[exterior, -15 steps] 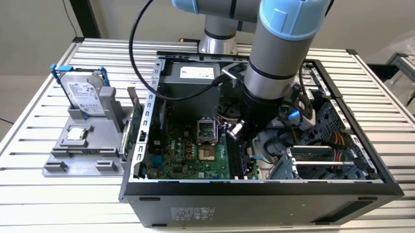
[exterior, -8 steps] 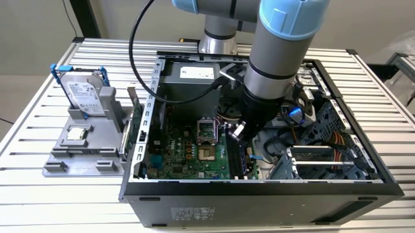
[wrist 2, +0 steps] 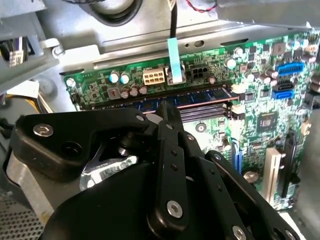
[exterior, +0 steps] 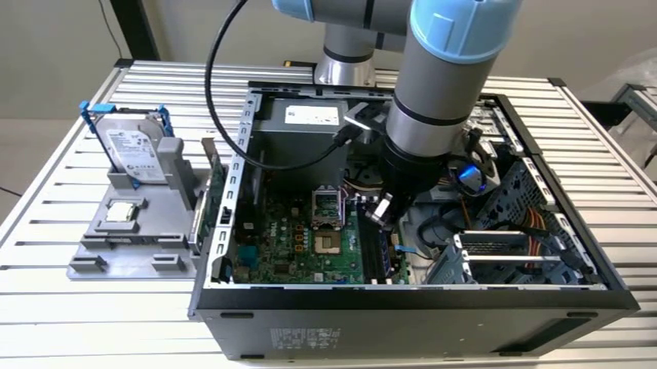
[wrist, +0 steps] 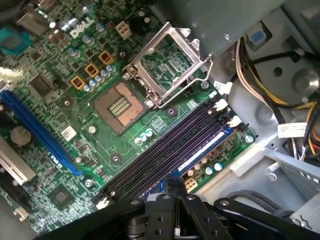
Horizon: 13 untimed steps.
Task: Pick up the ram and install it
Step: 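Press down the ram until it locks into place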
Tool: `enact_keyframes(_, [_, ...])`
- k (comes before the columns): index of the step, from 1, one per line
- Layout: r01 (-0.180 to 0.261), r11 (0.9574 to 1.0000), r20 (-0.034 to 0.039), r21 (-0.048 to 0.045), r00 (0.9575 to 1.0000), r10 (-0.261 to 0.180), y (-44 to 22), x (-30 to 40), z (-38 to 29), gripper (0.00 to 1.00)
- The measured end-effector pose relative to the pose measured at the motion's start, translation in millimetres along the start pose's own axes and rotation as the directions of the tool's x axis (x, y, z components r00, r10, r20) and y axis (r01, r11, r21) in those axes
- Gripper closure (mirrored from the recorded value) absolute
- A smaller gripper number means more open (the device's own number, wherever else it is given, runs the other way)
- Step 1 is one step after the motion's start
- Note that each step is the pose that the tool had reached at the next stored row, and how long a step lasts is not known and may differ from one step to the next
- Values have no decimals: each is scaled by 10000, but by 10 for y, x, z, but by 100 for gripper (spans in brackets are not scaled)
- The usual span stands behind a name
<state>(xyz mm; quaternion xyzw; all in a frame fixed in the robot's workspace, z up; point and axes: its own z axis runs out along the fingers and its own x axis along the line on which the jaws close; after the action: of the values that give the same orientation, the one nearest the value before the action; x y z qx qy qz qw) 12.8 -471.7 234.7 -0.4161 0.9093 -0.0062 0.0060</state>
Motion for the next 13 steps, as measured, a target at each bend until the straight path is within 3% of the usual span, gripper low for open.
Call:
enact_keyframes(3, [473,9989,7,-3,9989,-473,2,-2,0,100])
enact_keyframes(7, [1065,9943,18,-6,9943,-1065,3,-4,0,100])
enact_keyframes(13, [1993,9799,34,-8,9799,-1993,4,-4,0,100])
